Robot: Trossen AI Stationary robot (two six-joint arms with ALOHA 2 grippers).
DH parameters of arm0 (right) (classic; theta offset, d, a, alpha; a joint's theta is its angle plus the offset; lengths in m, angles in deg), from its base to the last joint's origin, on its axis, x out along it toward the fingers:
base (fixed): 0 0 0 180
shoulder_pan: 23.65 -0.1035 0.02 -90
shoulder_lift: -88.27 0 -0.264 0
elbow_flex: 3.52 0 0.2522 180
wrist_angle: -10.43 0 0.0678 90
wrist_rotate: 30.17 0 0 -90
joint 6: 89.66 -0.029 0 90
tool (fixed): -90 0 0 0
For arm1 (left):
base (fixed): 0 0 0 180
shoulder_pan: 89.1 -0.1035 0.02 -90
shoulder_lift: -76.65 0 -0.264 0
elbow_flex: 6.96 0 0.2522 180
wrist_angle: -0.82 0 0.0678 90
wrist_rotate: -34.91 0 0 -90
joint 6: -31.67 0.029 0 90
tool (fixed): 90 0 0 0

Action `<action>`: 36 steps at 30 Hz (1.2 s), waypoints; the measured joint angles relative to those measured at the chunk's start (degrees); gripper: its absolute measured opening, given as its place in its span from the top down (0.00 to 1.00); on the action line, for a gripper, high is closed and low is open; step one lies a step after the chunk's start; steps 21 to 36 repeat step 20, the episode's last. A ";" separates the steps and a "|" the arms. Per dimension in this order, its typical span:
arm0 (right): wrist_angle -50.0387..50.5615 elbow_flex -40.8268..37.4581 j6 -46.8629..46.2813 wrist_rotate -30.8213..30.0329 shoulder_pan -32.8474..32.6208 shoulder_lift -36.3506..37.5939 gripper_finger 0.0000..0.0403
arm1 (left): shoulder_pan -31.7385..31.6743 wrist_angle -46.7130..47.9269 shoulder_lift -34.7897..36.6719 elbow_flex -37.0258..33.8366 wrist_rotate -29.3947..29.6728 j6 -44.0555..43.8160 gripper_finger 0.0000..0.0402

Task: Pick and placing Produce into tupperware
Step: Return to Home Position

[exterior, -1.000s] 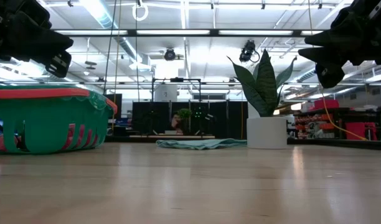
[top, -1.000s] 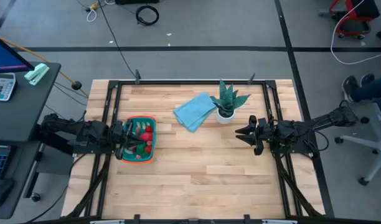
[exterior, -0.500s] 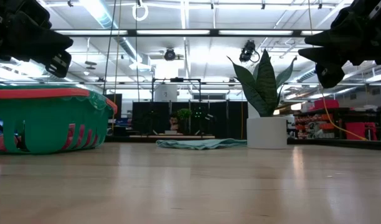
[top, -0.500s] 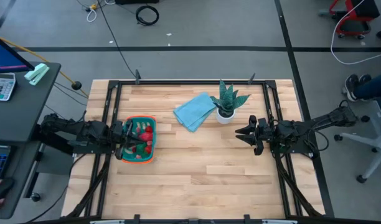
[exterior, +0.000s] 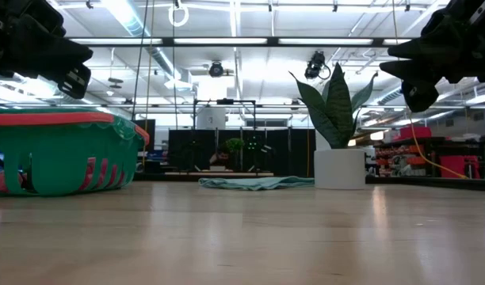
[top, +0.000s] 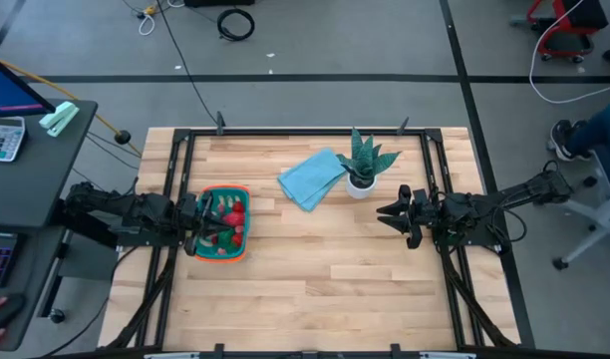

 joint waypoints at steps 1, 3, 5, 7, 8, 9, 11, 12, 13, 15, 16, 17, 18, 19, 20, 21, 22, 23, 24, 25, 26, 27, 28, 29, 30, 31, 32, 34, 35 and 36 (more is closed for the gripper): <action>0.01 0.00 0.00 0.00 0.01 -0.02 0.67 | 0.00 0.00 0.00 0.00 0.00 0.02 0.94; 0.01 0.00 0.00 -0.01 -0.02 0.00 0.67 | 0.01 0.00 0.00 0.00 -0.01 -0.02 0.94; 0.00 0.00 0.00 0.00 0.01 -0.01 0.67 | -0.02 0.00 0.02 0.00 0.01 0.04 0.93; 0.01 0.00 0.00 0.00 -0.01 -0.01 0.67 | -0.01 0.00 0.00 0.00 0.01 -0.02 0.92; 0.02 0.00 0.00 -0.02 0.00 -0.02 0.67 | 0.00 0.01 0.01 0.00 0.00 0.00 0.92; 0.00 0.00 0.00 0.00 0.01 0.00 0.67 | -0.01 0.00 0.00 0.00 0.01 0.02 0.91; 0.00 0.00 0.00 0.00 0.01 -0.02 0.67 | 0.00 0.00 0.00 0.00 -0.01 -0.02 0.91; 0.02 0.00 0.00 0.00 -0.01 0.01 0.67 | 0.01 0.01 0.00 0.00 0.01 0.01 0.91; 0.00 0.00 0.00 0.00 0.01 0.00 0.67 | -0.02 0.00 0.00 0.00 0.00 0.03 0.91; 0.01 0.00 0.00 0.00 0.00 -0.02 0.67 | -0.02 0.02 0.00 0.00 -0.01 -0.02 0.92; 0.02 0.00 0.01 0.00 -0.01 0.00 0.67 | 0.00 0.00 0.02 0.00 -0.01 0.00 0.93; 0.02 0.00 0.00 -0.01 0.01 -0.02 0.67 | 0.00 0.02 0.00 0.00 -0.01 0.02 0.93; 0.02 0.00 0.00 -0.01 -0.01 -0.02 0.67 | -0.02 0.02 0.00 0.00 -0.01 0.00 0.94; 0.01 0.00 0.00 0.00 0.00 -0.01 0.67 | -0.02 0.00 0.00 0.00 -0.01 -0.02 0.94; 0.00 0.00 0.00 0.00 -0.01 0.01 0.67 | -0.02 0.00 0.01 0.00 -0.01 -0.01 0.94; 0.00 0.00 0.00 0.00 -0.01 0.01 0.67 | -0.02 0.00 0.01 0.00 -0.01 -0.01 0.94; 0.00 0.00 0.00 0.00 -0.01 0.01 0.67 | -0.02 0.00 0.01 0.00 -0.01 -0.01 0.94; 0.00 0.00 0.00 0.00 -0.01 0.01 0.67 | -0.02 0.00 0.01 0.00 -0.01 -0.01 0.94; 0.00 0.00 0.00 0.00 -0.01 0.01 0.67 | -0.02 0.00 0.01 0.00 -0.01 -0.01 0.94; 0.00 0.00 0.00 0.00 -0.01 0.01 0.67 | -0.02 0.00 0.01 0.00 -0.01 -0.01 0.94; 0.00 0.00 0.00 0.00 -0.01 0.01 0.67 | -0.02 0.00 0.01 0.00 -0.01 -0.01 0.94; 0.00 0.00 0.00 0.00 -0.01 0.01 0.67 | -0.02 0.00 0.01 0.00 -0.01 -0.01 0.94; 0.00 0.00 0.00 0.00 -0.01 0.01 0.67 | -0.02 0.00 0.01 0.00 -0.01 -0.01 0.94; 0.00 0.00 0.00 0.00 -0.01 0.01 0.67 | -0.02 0.00 0.01 0.00 -0.01 -0.01 0.94; 0.00 0.00 0.00 0.00 -0.01 0.01 0.67 | -0.02 0.00 0.01 0.00 -0.01 -0.01 0.94; 0.00 0.00 0.00 0.00 -0.01 0.01 0.67 | -0.02 0.00 0.01 0.00 -0.01 -0.01 0.94; 0.00 0.00 0.00 0.00 -0.01 0.01 0.67 | -0.02 0.00 0.01 0.00 -0.01 -0.01 0.94; 0.00 0.00 0.00 0.00 -0.01 0.01 0.67 | -0.02 0.00 0.01 0.00 -0.01 -0.01 0.94; 0.00 0.00 0.00 0.00 -0.01 0.01 0.67 | -0.02 0.00 0.01 0.00 -0.01 -0.01 0.94; 0.00 0.00 0.00 0.00 -0.01 0.01 0.67 | -0.02 0.00 0.01 0.00 -0.01 -0.01 0.94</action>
